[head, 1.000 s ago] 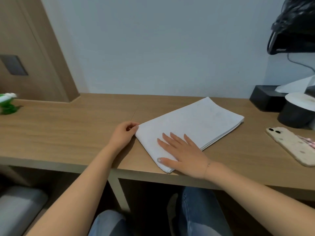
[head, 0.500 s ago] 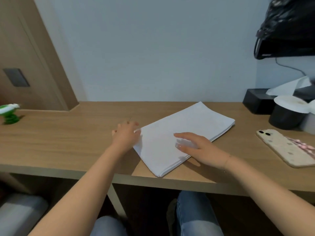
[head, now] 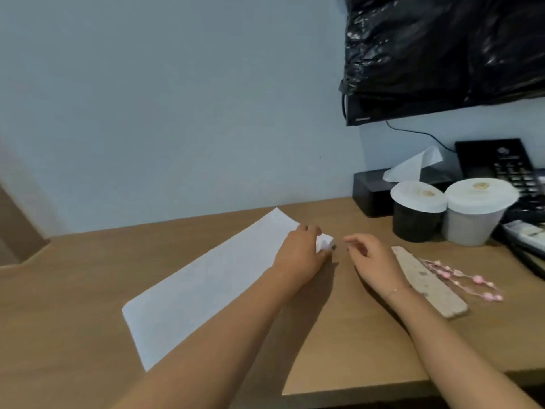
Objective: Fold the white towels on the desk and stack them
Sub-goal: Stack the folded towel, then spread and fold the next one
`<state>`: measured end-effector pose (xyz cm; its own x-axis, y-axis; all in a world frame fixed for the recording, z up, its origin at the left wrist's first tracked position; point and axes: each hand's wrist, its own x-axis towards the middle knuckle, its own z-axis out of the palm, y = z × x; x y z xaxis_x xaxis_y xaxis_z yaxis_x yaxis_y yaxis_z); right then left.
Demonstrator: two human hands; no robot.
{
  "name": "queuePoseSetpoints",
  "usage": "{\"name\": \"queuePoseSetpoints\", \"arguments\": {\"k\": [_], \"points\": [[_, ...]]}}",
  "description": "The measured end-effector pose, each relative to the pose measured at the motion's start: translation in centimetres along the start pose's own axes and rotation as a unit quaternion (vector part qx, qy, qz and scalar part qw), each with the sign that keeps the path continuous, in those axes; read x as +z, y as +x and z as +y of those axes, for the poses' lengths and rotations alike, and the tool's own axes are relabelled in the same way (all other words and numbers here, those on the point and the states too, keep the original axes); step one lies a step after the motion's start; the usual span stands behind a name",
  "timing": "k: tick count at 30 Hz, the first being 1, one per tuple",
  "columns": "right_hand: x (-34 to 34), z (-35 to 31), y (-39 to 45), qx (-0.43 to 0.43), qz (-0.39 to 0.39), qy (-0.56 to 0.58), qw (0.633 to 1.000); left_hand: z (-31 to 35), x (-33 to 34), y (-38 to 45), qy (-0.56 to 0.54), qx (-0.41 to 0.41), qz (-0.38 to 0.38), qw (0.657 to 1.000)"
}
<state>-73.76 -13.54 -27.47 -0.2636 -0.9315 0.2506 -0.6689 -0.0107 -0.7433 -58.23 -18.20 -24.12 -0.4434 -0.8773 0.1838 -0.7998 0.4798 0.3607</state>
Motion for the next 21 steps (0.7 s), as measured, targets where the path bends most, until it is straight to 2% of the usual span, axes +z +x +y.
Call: {"name": "queuePoseSetpoints", "arguments": {"k": [3, 5, 9, 13, 15, 18, 21], "points": [[0.1, 0.4, 0.2, -0.022, -0.002, 0.000, 1.000, 1.0, 2.6, 2.0, 0.123, -0.024, -0.015, 0.992], [0.2, 0.5, 0.1, -0.040, -0.008, -0.005, 0.999, 0.7, 3.5, 2.6, 0.187, -0.038, 0.010, 0.982], [0.2, 0.6, 0.0, -0.049, -0.005, 0.004, 0.999, -0.6, 3.9, 3.0, 0.264, -0.026, 0.033, 0.964], [-0.1, 0.0, -0.1, -0.088, 0.055, 0.056, 0.993, -1.9, 2.9, 2.3, 0.294, 0.015, 0.018, 0.956], [-0.2, -0.2, -0.5, -0.101, 0.058, 0.065, 0.991, -2.6, 1.7, 1.4, 0.249, 0.025, 0.010, 0.968], [-0.1, -0.3, -1.0, -0.113, 0.024, 0.061, 0.992, -4.6, -0.7, -1.1, 0.086, 0.020, 0.023, 0.996], [-0.1, -0.7, -1.5, -0.116, -0.015, 0.105, 0.988, -6.9, -3.0, -4.3, -0.053, 0.004, 0.007, 0.999]]}}
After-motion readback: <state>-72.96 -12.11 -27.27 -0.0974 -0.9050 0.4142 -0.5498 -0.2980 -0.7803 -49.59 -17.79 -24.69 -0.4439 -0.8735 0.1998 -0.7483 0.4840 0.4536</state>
